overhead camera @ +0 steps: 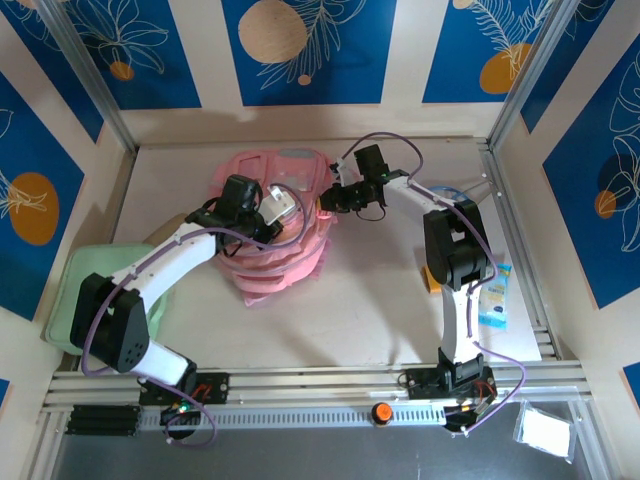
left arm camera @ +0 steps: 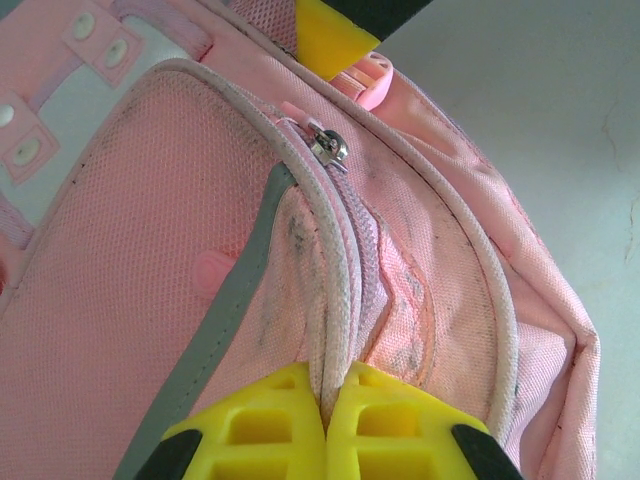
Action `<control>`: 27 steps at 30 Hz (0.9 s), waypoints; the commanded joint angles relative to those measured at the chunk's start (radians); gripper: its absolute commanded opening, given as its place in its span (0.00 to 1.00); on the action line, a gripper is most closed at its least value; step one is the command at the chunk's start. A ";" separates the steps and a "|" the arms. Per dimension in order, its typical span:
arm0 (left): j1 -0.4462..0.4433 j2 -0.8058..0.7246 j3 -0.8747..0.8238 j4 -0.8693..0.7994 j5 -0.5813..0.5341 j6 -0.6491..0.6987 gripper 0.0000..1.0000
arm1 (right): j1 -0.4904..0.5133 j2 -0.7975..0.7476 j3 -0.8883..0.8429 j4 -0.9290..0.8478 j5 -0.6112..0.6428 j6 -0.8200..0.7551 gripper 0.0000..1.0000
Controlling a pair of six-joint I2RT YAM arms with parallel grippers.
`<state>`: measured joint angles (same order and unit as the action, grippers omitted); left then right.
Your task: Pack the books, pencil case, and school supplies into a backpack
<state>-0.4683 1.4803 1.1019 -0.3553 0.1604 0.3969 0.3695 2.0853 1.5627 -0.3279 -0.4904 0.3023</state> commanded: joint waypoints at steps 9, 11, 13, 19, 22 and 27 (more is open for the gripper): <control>0.016 -0.013 0.009 0.035 0.002 -0.030 0.00 | 0.003 -0.033 -0.072 0.012 -0.033 -0.028 0.12; 0.016 -0.014 0.011 0.034 0.004 -0.028 0.00 | 0.002 -0.023 -0.059 0.011 -0.031 -0.021 0.15; 0.016 -0.014 0.013 0.035 0.005 -0.030 0.00 | 0.002 -0.013 -0.043 0.009 -0.033 -0.018 0.18; 0.016 -0.017 0.015 0.033 0.007 -0.030 0.00 | 0.014 0.013 -0.008 -0.002 -0.026 -0.015 0.22; 0.016 -0.017 0.015 0.031 0.005 -0.029 0.00 | 0.016 0.022 -0.008 0.002 -0.020 -0.008 0.22; 0.016 -0.014 0.019 0.029 0.003 -0.029 0.00 | 0.017 0.021 -0.006 0.011 0.017 -0.005 0.12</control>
<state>-0.4671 1.4803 1.1019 -0.3580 0.1604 0.3931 0.3786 2.0853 1.5272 -0.3046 -0.4984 0.2893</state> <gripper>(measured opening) 0.061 0.139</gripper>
